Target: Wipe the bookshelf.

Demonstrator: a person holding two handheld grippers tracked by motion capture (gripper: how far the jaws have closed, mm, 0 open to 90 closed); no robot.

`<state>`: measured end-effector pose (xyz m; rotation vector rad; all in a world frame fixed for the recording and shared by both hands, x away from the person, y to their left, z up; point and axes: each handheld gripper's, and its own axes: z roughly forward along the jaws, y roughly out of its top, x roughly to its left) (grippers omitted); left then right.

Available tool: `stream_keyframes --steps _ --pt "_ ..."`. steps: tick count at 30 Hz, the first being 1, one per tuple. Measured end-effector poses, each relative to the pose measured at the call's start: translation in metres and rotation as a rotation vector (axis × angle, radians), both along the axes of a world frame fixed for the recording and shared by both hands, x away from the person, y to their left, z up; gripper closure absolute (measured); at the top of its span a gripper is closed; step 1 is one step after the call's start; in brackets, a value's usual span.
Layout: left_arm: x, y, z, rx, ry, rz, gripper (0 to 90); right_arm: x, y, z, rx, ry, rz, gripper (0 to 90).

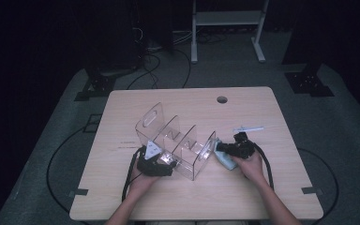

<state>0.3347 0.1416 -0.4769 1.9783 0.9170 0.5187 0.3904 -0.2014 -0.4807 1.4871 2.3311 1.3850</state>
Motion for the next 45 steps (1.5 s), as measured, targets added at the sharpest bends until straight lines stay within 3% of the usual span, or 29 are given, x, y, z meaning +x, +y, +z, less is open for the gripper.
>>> stream_keyframes --steps 2,6,9,12,21,24,28,33,35,40,43,45 --pt "0.000 0.000 0.000 0.000 0.000 0.000 7.3 0.000 0.001 -0.007 -0.015 0.013 -0.003 82.1" --pt "0.000 0.000 0.000 0.001 -0.001 0.001 7.2 0.001 0.001 -0.010 0.001 0.030 -0.009 82.1" --pt "0.000 0.000 0.000 0.001 0.000 0.001 7.2 0.000 0.000 -0.008 -0.004 0.026 -0.006 82.1" --pt "0.000 0.000 0.000 0.001 0.000 0.001 7.2 -0.002 -0.002 0.002 0.028 0.003 -0.009 82.1" --pt "0.000 0.000 0.000 -0.006 0.001 0.004 7.2 -0.014 -0.003 0.072 0.100 -0.174 0.010 82.1" --pt "0.000 -0.001 0.000 -0.001 -0.004 0.004 7.2 -0.019 -0.001 0.090 0.136 -0.217 0.037 82.1" --pt "0.000 -0.001 0.000 0.001 -0.001 0.003 7.2 -0.032 0.015 0.104 0.101 -0.267 0.107 82.1" --pt "0.000 0.000 0.000 0.003 0.002 0.001 7.2 -0.057 0.046 0.107 0.060 -0.301 0.225 82.1" --pt "0.000 0.000 0.000 0.002 -0.003 0.001 7.2 -0.062 0.052 0.110 0.019 -0.325 0.233 82.1" --pt "0.000 -0.001 0.000 0.001 -0.006 0.001 7.2 -0.065 0.051 0.108 0.043 -0.304 0.233 82.1" --pt "0.000 0.000 0.000 0.007 -0.001 -0.002 7.2 -0.081 0.065 0.105 0.049 -0.303 0.328 82.1" --pt "0.000 0.000 0.000 0.005 -0.006 0.000 7.2 -0.086 0.069 0.106 0.018 -0.321 0.341 82.1"
